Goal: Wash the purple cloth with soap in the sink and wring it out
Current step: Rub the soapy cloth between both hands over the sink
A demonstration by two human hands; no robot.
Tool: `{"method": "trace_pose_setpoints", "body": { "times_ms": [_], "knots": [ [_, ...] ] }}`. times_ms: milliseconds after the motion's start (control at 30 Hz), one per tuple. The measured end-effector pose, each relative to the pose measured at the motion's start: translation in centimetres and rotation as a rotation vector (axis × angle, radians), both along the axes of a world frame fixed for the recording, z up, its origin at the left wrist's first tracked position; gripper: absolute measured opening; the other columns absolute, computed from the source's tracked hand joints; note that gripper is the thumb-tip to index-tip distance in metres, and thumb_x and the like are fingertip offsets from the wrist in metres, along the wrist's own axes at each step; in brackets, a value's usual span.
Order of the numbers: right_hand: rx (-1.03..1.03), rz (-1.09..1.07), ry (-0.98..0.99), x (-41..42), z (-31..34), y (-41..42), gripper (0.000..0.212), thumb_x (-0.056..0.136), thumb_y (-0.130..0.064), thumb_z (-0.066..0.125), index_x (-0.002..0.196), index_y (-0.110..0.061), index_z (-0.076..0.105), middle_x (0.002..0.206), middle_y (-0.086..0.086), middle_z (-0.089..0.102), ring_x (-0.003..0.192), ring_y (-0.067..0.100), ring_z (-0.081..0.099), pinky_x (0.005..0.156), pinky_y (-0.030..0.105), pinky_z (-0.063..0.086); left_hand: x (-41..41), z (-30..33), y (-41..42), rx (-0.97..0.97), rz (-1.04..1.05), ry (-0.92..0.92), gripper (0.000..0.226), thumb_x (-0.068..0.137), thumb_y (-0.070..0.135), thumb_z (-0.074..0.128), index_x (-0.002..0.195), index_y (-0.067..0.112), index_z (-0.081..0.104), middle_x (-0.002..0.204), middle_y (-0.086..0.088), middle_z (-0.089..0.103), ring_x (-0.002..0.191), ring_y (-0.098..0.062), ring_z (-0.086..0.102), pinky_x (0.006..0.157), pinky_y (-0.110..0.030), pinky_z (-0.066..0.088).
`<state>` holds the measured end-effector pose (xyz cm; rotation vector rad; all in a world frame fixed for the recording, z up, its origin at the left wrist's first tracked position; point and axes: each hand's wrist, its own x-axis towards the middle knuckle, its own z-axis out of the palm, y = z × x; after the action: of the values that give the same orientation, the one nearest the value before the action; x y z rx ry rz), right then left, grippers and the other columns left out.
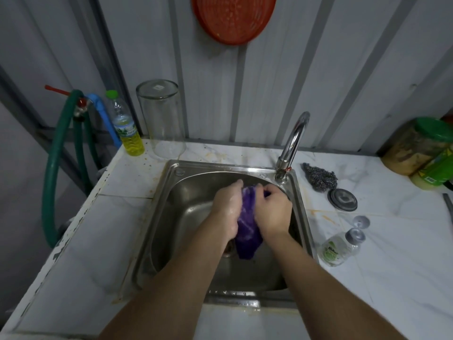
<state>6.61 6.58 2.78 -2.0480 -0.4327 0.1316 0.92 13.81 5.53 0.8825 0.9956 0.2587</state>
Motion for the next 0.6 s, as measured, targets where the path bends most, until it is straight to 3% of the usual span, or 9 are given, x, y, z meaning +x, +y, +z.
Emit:
{"method": "trace_pose_setpoints", "body": {
  "times_ms": [33, 67, 167, 233, 367, 433, 467, 533, 600],
  "knots": [
    [-0.043, -0.016, 0.01, 0.4, -0.1, -0.2, 0.036, 0.102, -0.031, 0.053, 0.069, -0.018, 0.062, 0.063, 0.001, 0.064, 0.059, 0.017, 0.06, 0.052, 0.027, 0.04, 0.1, 0.1, -0.3, -0.013, 0.017, -0.009, 0.037, 0.102, 0.035, 0.056, 0.088, 0.006, 0.074, 0.077, -0.011, 0.076, 0.076, -0.029, 0.075, 0.08, -0.039, 0.062],
    [-0.023, -0.008, -0.034, 0.3, -0.2, -0.3, 0.037, 0.102, -0.031, 0.053, 0.067, -0.021, 0.059, 0.06, -0.003, 0.061, 0.056, 0.013, 0.058, 0.051, 0.025, 0.039, 0.2, 0.1, -0.1, -0.017, 0.042, -0.012, 0.037, 0.102, 0.034, 0.056, 0.084, 0.005, 0.072, 0.072, -0.009, 0.074, 0.072, -0.027, 0.074, 0.077, -0.037, 0.061],
    [0.222, 0.184, -0.299, -3.8, -0.2, -0.2, 0.038, 0.096, -0.032, 0.055, 0.061, -0.03, 0.041, 0.051, -0.016, 0.044, 0.048, 0.002, 0.046, 0.049, 0.02, 0.036, -0.3, -0.2, 1.1, -0.027, 0.074, -0.058, 0.05, 0.105, 0.029, 0.047, 0.058, 0.012, 0.048, 0.038, 0.001, 0.049, 0.034, -0.013, 0.052, 0.044, -0.017, 0.044],
    [0.303, 0.238, -0.361, -4.7, -0.9, -0.1, 0.035, 0.094, -0.031, 0.058, 0.063, -0.033, 0.042, 0.053, -0.017, 0.042, 0.05, 0.003, 0.045, 0.05, 0.025, 0.04, -0.5, -0.1, 1.4, -0.021, 0.04, -0.031, 0.055, 0.107, 0.028, 0.04, 0.054, 0.014, 0.042, 0.044, -0.003, 0.043, 0.037, -0.014, 0.046, 0.042, -0.018, 0.038],
    [0.045, 0.006, 0.04, 0.0, -1.3, 0.0, 0.04, 0.099, -0.035, 0.056, 0.061, -0.023, 0.056, 0.056, -0.006, 0.06, 0.053, 0.013, 0.057, 0.058, 0.03, 0.044, -0.1, -0.1, 0.0, -0.096, -0.004, -0.031, 0.041, 0.104, 0.037, 0.052, 0.082, 0.007, 0.069, 0.066, -0.009, 0.069, 0.064, -0.026, 0.069, 0.063, -0.029, 0.057],
    [0.116, -0.042, 0.276, 1.3, -2.4, -0.2, 0.04, 0.101, -0.034, 0.056, 0.064, -0.018, 0.061, 0.059, -0.001, 0.062, 0.056, 0.016, 0.059, 0.063, 0.036, 0.048, -0.1, -0.3, -0.4, -0.142, -0.031, -0.045, 0.042, 0.102, 0.044, 0.053, 0.097, 0.007, 0.074, 0.078, -0.01, 0.075, 0.078, -0.028, 0.073, 0.074, -0.038, 0.059],
    [0.209, -0.05, 0.401, 1.6, -2.8, -0.3, 0.038, 0.101, -0.035, 0.056, 0.068, -0.016, 0.063, 0.06, -0.001, 0.063, 0.06, 0.017, 0.06, 0.067, 0.039, 0.051, -0.2, -0.4, -0.2, -0.164, -0.045, -0.049, 0.041, 0.101, 0.043, 0.051, 0.099, 0.009, 0.074, 0.078, -0.009, 0.076, 0.076, -0.028, 0.073, 0.073, -0.038, 0.058],
    [0.366, -0.013, 0.638, 1.9, -3.2, -0.9, 0.036, 0.1, -0.043, 0.056, 0.082, -0.015, 0.071, 0.067, 0.0, 0.07, 0.071, 0.022, 0.069, 0.077, 0.04, 0.055, -0.8, -0.5, 0.8, -0.149, -0.089, -0.085, 0.032, 0.097, 0.029, 0.045, 0.098, 0.009, 0.07, 0.078, -0.009, 0.074, 0.07, -0.026, 0.071, 0.071, -0.037, 0.055],
    [0.396, 0.111, 0.744, 2.3, -3.2, -1.9, 0.042, 0.093, -0.054, 0.063, 0.098, -0.014, 0.075, 0.086, 0.006, 0.079, 0.083, 0.028, 0.076, 0.08, 0.041, 0.06, -1.5, -0.9, 2.1, -0.063, -0.106, -0.167, 0.031, 0.092, 0.006, 0.043, 0.11, 0.005, 0.068, 0.094, -0.013, 0.072, 0.084, -0.029, 0.07, 0.078, -0.04, 0.056]
  ]
}}
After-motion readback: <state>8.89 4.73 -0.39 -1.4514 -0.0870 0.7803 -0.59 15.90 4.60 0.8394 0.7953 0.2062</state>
